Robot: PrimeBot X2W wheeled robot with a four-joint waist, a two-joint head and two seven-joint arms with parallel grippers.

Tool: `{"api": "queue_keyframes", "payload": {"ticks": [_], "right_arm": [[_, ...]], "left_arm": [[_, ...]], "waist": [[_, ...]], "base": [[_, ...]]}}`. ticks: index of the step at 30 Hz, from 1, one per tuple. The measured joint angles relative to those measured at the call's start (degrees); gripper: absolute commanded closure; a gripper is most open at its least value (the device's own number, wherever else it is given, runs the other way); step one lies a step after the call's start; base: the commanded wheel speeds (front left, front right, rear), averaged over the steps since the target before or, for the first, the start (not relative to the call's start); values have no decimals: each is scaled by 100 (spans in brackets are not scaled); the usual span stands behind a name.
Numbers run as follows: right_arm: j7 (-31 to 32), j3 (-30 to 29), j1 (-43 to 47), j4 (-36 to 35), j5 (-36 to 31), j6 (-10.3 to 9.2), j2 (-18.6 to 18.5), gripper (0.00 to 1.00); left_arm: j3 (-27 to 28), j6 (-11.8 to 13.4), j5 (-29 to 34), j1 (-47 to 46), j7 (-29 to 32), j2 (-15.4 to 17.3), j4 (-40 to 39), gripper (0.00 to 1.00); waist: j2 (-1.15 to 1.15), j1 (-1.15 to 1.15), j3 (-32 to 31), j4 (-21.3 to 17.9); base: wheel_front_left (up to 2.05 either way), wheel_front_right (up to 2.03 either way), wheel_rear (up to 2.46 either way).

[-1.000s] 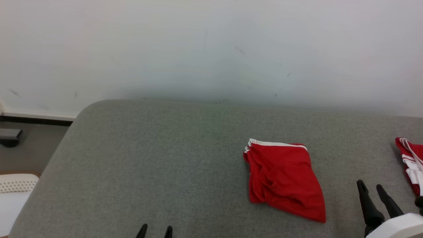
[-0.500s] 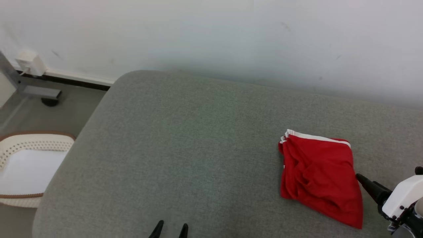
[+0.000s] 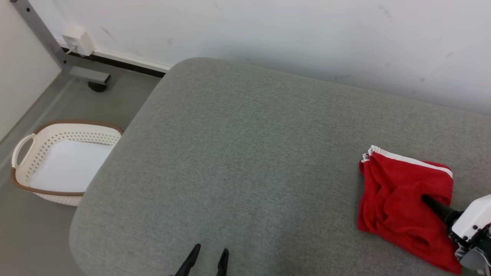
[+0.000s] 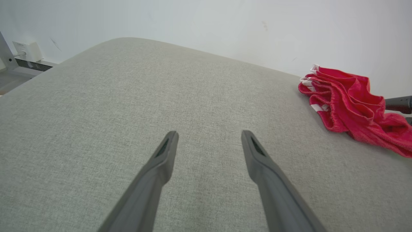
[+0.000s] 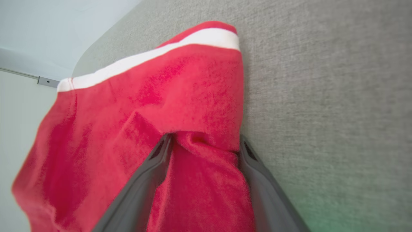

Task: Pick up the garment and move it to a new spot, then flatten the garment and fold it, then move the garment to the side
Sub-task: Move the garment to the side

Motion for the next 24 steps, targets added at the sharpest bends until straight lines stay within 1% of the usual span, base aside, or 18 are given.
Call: {"api": "queue_keyframes", "payload": {"ticks": [1, 2, 3, 8, 13, 18, 24], "right_arm": [[-33, 11, -21, 7, 13, 0, 35, 0], [-48, 46, -29, -8, 18, 0, 60, 65], [-60, 86, -27, -41, 54, 0, 89, 100], [-136, 193, 65, -166, 202, 0, 120, 100], [-199, 302, 93, -367, 254, 0, -23, 100], [-144, 466, 108, -581, 283, 0, -116, 100], [-142, 476, 116, -736, 191, 0, -448, 100]], "left_arm": [[-1, 4, -16, -6, 0, 0, -1, 0], [-3, 10, -21, -7, 0, 0, 1, 0], [-3, 32, -27, -7, 0, 1, 1, 0], [9, 79, -81, 31, 0, 1, -4, 0], [40, 102, -135, 83, 0, 0, -40, 0], [97, 136, -162, 121, 0, 1, -93, 0], [102, 130, -186, 83, 0, 1, -142, 0]], "waist": [[0, 0, 0, 28], [0, 0, -7, 49], [0, 0, -24, 61], [0, 0, -113, 48], [0, 0, -201, -160], [0, 0, -275, -537], [0, 0, -304, -1171]], "base": [[0, 0, 0], [0, 0, 0], [0, 0, 0], [0, 0, 0], [0, 0, 0], [0, 0, 0], [0, 0, 0]]}}
